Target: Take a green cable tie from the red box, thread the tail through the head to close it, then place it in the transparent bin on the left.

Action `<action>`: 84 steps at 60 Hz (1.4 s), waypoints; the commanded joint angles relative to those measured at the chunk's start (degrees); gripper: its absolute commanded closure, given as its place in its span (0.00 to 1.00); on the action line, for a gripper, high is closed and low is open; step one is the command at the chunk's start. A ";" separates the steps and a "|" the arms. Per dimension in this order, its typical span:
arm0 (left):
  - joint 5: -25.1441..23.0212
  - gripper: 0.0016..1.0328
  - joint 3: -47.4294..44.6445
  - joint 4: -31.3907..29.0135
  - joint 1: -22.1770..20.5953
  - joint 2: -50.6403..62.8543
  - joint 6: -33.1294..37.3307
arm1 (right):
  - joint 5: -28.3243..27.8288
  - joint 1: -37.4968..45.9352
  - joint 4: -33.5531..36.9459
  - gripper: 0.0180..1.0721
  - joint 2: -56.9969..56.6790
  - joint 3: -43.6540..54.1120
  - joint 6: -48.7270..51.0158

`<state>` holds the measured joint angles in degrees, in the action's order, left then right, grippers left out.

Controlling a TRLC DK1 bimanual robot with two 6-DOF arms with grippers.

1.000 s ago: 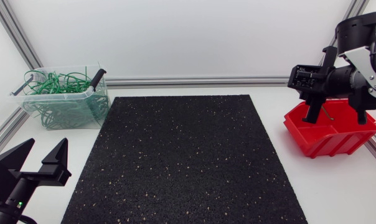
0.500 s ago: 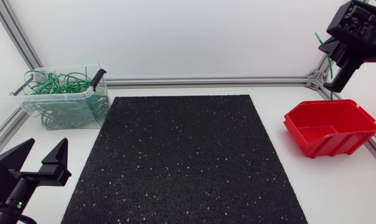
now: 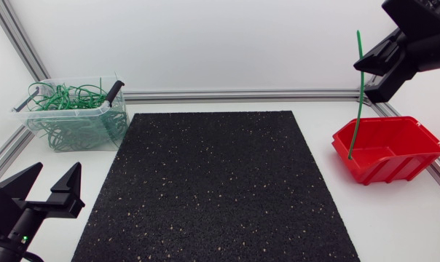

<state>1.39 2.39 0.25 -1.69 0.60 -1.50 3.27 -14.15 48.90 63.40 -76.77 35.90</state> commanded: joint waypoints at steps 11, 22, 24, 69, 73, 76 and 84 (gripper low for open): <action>0.19 0.03 -2.13 -1.92 -0.77 0.89 0.00 | 6.75 -11.42 0.58 0.94 2.79 1.27 -11.20; 0.19 0.03 -2.13 -1.92 -0.68 1.07 0.00 | 9.74 -18.10 0.23 0.94 6.13 2.50 -17.53; 0.19 0.03 -2.13 -1.92 -0.77 1.07 0.00 | 11.94 -19.51 -0.92 0.94 6.56 2.94 -18.41; 0.19 0.03 -2.13 -1.92 -1.21 1.68 0.00 | 32.77 -37.79 -15.07 0.88 36.36 1.63 -28.52; 0.19 0.03 -2.13 -1.92 -1.38 1.77 -0.08 | 32.68 -38.05 -15.07 0.88 38.12 0.31 -29.04; 0.19 0.03 -2.13 -1.92 -1.47 1.77 0.00 | 31.89 -38.49 -14.98 0.88 39.00 -0.57 -29.31; 0.19 0.03 -2.04 -1.92 -1.56 1.86 0.00 | 29.52 -39.99 -14.54 0.80 40.05 -2.86 -30.10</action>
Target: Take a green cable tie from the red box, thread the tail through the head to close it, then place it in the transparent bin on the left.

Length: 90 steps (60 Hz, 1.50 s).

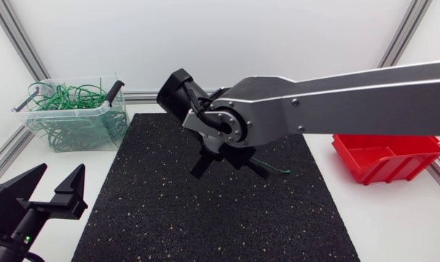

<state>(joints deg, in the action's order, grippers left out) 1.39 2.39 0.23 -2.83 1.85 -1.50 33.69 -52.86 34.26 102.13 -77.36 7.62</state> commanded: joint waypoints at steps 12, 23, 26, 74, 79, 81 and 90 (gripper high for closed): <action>0.19 0.03 -2.13 -1.90 -0.51 0.70 0.00 | -6.71 -2.77 0.72 0.42 2.20 -3.15 -2.87; 0.19 0.03 -2.13 -1.90 -0.60 0.70 -0.08 | -12.16 -3.56 1.95 0.09 1.32 -3.41 -4.01; 0.11 0.03 -2.13 -1.90 -0.51 0.70 0.00 | -12.77 -3.48 1.77 0.09 0.18 -2.79 -3.93; 0.11 0.03 -2.13 -1.90 -0.77 0.97 -0.17 | -34.84 33.53 -1.57 0.15 -15.29 19.88 34.04; 0.11 0.03 -2.13 -1.90 -0.77 0.97 -0.17 | -37.03 35.55 -0.86 0.15 -13.01 19.62 37.56; 0.11 0.03 -2.13 -1.90 -0.77 0.97 -0.08 | -37.21 35.90 -0.69 0.16 -11.86 19.53 38.70; 0.19 0.03 -2.13 -1.90 -0.77 1.05 -0.08 | -38.88 37.48 0.54 0.18 -6.94 17.68 41.69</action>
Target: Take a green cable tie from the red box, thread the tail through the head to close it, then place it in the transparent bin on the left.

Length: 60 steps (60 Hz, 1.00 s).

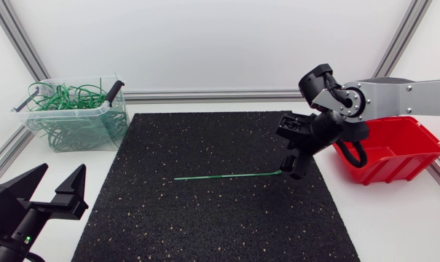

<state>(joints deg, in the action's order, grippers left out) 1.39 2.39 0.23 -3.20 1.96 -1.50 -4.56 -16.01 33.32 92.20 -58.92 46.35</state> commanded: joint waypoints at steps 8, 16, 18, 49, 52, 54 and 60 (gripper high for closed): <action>0.11 0.03 -2.04 -1.90 -0.31 0.94 -0.08 | -1.24 1.07 1.57 0.20 6.23 -2.43 4.89; 0.11 0.03 -2.13 -1.90 -0.40 0.94 -0.08 | -1.24 1.24 1.75 0.28 8.78 -3.49 6.47; 0.19 0.03 -2.13 -1.90 -0.31 0.94 -0.08 | -1.24 1.07 1.66 0.28 9.31 -3.57 6.56; 0.11 0.03 -2.04 -1.90 -0.67 0.94 -0.08 | -0.89 -1.74 1.40 0.46 13.62 -4.63 7.44; 0.11 0.03 -2.13 -1.90 -0.75 0.94 -0.08 | -0.89 -1.83 1.40 0.49 14.06 -4.89 7.53; 0.11 0.03 -2.13 -1.90 -0.84 0.94 -0.08 | -0.89 -1.92 1.40 0.49 14.41 -5.07 7.53; 0.11 0.03 -2.13 -1.81 -0.93 0.94 -0.08 | -0.36 -1.92 1.48 0.51 15.73 -6.04 7.62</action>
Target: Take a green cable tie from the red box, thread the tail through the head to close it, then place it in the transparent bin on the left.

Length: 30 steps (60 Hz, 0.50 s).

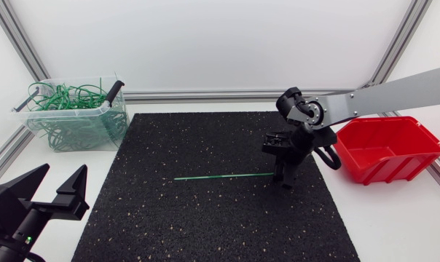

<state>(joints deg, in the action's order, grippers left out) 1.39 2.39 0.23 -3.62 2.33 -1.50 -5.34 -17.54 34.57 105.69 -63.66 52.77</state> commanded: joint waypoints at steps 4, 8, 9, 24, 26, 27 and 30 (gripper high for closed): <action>0.11 0.03 -2.13 -1.90 -0.51 0.57 -0.08 | 0.42 -0.30 0.59 0.62 2.94 -2.17 1.19; 0.11 0.03 -2.13 -1.90 -0.51 0.57 -0.08 | 0.51 -0.13 1.38 0.73 3.65 -2.96 1.19; 0.11 0.03 -2.13 -1.81 -0.51 0.57 -0.08 | 0.51 -0.13 1.56 0.77 3.82 -3.14 1.28; 0.11 0.03 -2.13 -1.81 -0.60 0.57 -0.08 | 1.13 0.31 4.72 0.94 4.61 -5.34 1.28; 0.11 0.03 -2.13 -1.90 -0.60 0.57 -0.08 | 1.13 0.40 4.98 0.94 4.44 -5.51 1.10; 0.11 0.03 -2.04 -1.90 -0.60 0.57 -0.08 | 1.13 0.40 5.34 0.94 4.26 -5.60 1.10; 0.19 0.03 -2.13 -1.90 -0.60 0.57 -0.08 | 1.13 0.40 5.69 0.94 3.65 -5.60 0.84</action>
<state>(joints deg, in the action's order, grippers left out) 1.39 2.39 0.23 -3.88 2.33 -1.50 -5.08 -17.56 40.45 108.36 -67.94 52.77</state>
